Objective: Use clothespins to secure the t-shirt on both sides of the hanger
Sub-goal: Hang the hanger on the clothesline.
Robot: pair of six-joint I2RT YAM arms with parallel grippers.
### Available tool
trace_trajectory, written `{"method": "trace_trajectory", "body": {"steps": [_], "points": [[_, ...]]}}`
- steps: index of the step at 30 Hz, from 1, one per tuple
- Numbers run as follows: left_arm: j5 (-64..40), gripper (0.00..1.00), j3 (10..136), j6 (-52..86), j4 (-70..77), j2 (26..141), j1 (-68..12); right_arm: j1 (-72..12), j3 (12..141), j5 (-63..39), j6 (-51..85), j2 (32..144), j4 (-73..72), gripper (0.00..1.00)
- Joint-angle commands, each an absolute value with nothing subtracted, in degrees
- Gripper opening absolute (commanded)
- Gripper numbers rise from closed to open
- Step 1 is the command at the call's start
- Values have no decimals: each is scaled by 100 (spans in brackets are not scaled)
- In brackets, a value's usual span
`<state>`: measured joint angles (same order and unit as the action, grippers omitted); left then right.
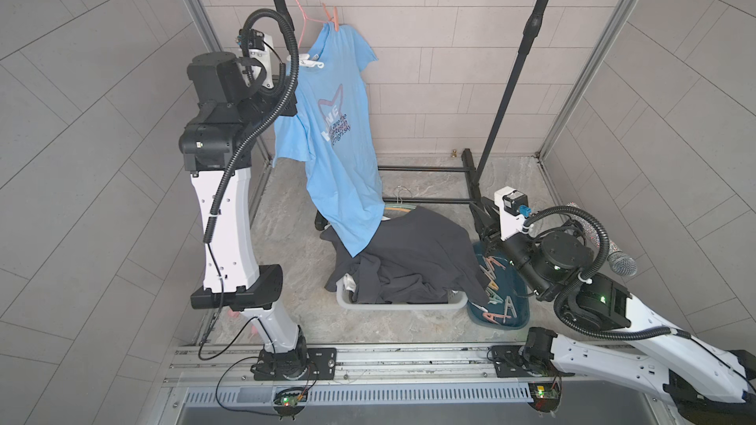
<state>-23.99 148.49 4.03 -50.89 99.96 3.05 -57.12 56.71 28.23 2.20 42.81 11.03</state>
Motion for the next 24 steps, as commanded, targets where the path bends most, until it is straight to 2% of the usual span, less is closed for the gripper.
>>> {"method": "trace_trajectory", "body": {"steps": [1, 10, 12, 15, 18, 20, 24], "points": [[-2331, 0, 14813, 323, -4814, 9941, 327, -5733, 5629, 2780, 363, 4255, 1087, 32], [-1950, 2, 14429, 150, -4876, 9847, 332, -5737, 5602, 2716, 421, 4254, 1179, 34], [-1942, 16, 14389, 154, -4904, 9835, 332, -5738, 5628, 2716, 422, 4229, 1244, 36], [-2001, 46, 14379, 215, -4895, 9758, 333, -5732, 5689, 2739, 349, 4182, 1430, 43], [-2031, 68, 14388, 274, -4821, 9579, 327, -5733, 5781, 2883, 284, 4142, 1733, 50], [-2030, 75, 14400, 284, -4799, 9429, 330, -5731, 5786, 3060, 278, 4101, 1879, 52], [-1853, 80, 14272, 315, -4834, 9019, 328, -5714, 5602, 3356, 347, 3987, 2035, 56]]}}
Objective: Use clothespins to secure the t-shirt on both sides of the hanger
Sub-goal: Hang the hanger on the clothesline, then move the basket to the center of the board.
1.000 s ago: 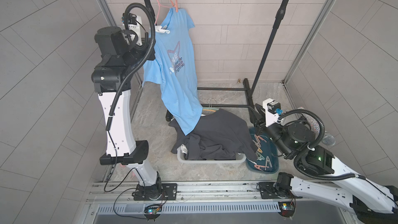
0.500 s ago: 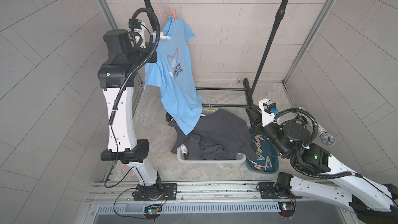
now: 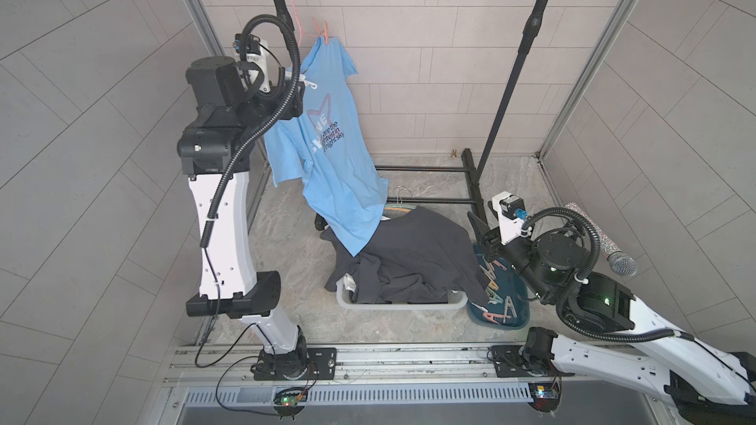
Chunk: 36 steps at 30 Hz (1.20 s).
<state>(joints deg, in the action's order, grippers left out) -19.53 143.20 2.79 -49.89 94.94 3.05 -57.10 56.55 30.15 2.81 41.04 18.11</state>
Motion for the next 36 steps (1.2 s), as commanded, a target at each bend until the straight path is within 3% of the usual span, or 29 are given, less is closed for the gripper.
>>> {"method": "trace_trajectory", "body": {"steps": [1, 8, 14, 16, 18, 20, 28, 36], "points": [[-1868, 80, 14123, 353, -4817, 8876, 324, -5706, 5543, 3428, 431, 3973, 2100, 56], [-2530, 78, 12507, 692, -4666, 7705, 43, -5495, 5064, 3032, 1364, 4120, 2382, 56], [-2486, 70, 10303, 704, -4449, 6645, -835, -5177, 5291, 1446, 2128, 5214, 2521, 62], [-2324, 65, 9496, 836, -4174, 6398, -1055, -5185, 5439, 1060, 2220, 5716, 2496, 54], [-2301, 64, 8818, 836, -3982, 6312, -1235, -5241, 5584, 829, 2401, 6205, 2506, 40], [-2074, 60, 8342, 939, -3743, 6366, -1359, -5428, 5569, 859, 2533, 6536, 2417, 32], [-1383, 56, 6965, 1145, -2376, 7306, -1995, -6020, 5007, 1061, 3009, 7161, 2507, 23], [513, 57, 7184, 624, -1969, 8661, -1957, -6030, 4077, 1207, 3296, 6841, 3042, 20]]}}
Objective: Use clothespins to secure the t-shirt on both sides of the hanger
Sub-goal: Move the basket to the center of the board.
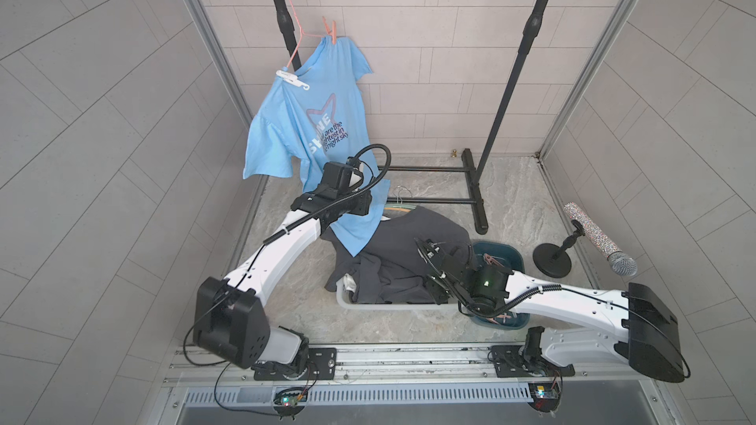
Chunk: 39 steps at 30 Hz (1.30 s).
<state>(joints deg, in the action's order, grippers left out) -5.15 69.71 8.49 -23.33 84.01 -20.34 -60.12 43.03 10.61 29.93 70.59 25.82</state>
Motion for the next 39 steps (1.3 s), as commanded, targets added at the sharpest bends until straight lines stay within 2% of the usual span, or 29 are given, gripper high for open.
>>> {"method": "trace_trajectory", "body": {"steps": [1, 11, 17, 21, 26, 30, 34, 39], "points": [[652, 57, 7233, 615, -1950, 8788, -1930, -6029, 3980, 1198, 3369, 6809, 3102, 20], [2055, 58, 7632, 295, -1296, 9806, -1266, -6034, 3598, 1410, 3959, 6618, 3951, 21], [2529, 58, 7790, -19, -1033, 9920, -1043, -6032, 3384, 1538, 3982, 6251, 4129, 21], [1950, 59, 7641, 242, -1125, 9615, -1051, -6034, 3510, 1471, 3816, 6085, 3941, 27], [549, 62, 7363, 553, -1294, 8920, -1072, -6034, 4197, 1453, 3596, 5859, 3782, 39], [-371, 64, 7285, 853, -1780, 8305, -1108, -5929, 4575, 2157, 3645, 5475, 4114, 41], [-906, 67, 6730, 978, -1898, 7596, -1315, -5456, 4759, 2624, 3757, 5059, 4362, 48], [-1239, 67, 6203, 660, -2146, 7209, -1866, -4155, 4373, 2258, 3880, 4653, 4354, 49]]}}
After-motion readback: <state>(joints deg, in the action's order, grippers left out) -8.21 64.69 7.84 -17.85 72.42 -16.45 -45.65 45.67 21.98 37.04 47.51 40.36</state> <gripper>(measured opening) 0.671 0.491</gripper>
